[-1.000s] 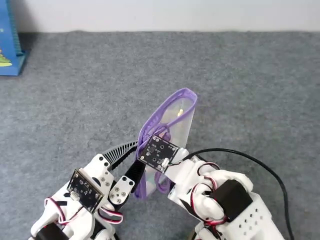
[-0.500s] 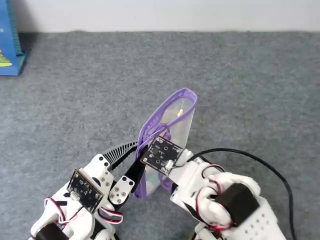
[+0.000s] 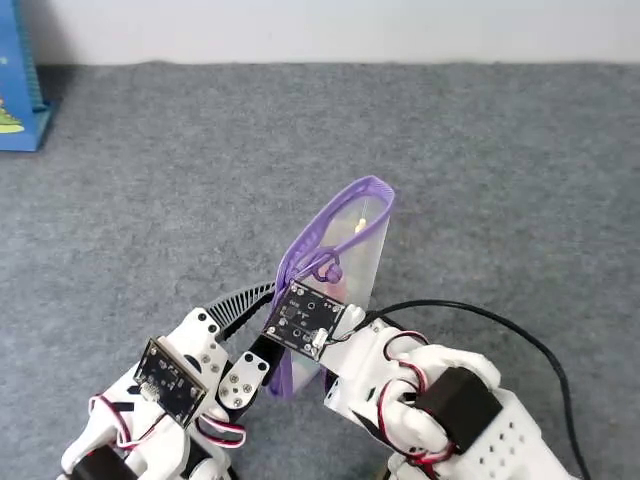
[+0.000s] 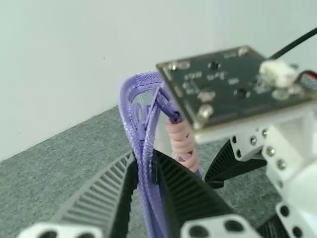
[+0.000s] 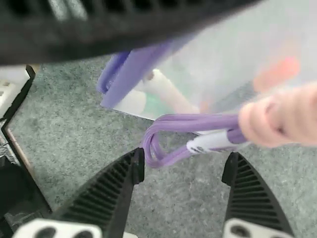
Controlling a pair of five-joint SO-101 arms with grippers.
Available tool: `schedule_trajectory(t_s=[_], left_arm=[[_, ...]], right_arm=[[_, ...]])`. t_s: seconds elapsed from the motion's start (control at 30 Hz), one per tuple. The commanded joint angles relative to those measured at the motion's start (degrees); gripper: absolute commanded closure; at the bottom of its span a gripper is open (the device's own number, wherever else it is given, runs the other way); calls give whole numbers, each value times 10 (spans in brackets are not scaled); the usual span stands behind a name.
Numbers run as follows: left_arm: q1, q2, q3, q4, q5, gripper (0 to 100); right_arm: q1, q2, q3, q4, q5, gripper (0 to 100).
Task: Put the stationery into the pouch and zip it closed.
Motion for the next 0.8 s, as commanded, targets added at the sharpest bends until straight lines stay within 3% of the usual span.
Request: schedule_trajectory(t_s=[0.0, 0.17, 0.4, 0.57, 0.77], left_arm=[[-8, -8, -22, -5, -10, 991], [-8, -8, -22, -5, -10, 991], [-8, -8, -22, -5, -10, 991], [-8, -8, -18, -5, -10, 991], [-8, -8, -10, -13, -11, 991]], right_arm=[[18, 1, 29, -45, -4, 745], [118, 1, 85, -117, 26, 746], [167, -3, 146, -189, 35, 758], [171, -5, 143, -189, 88, 991], [291, -44, 111, -189, 113, 987]])
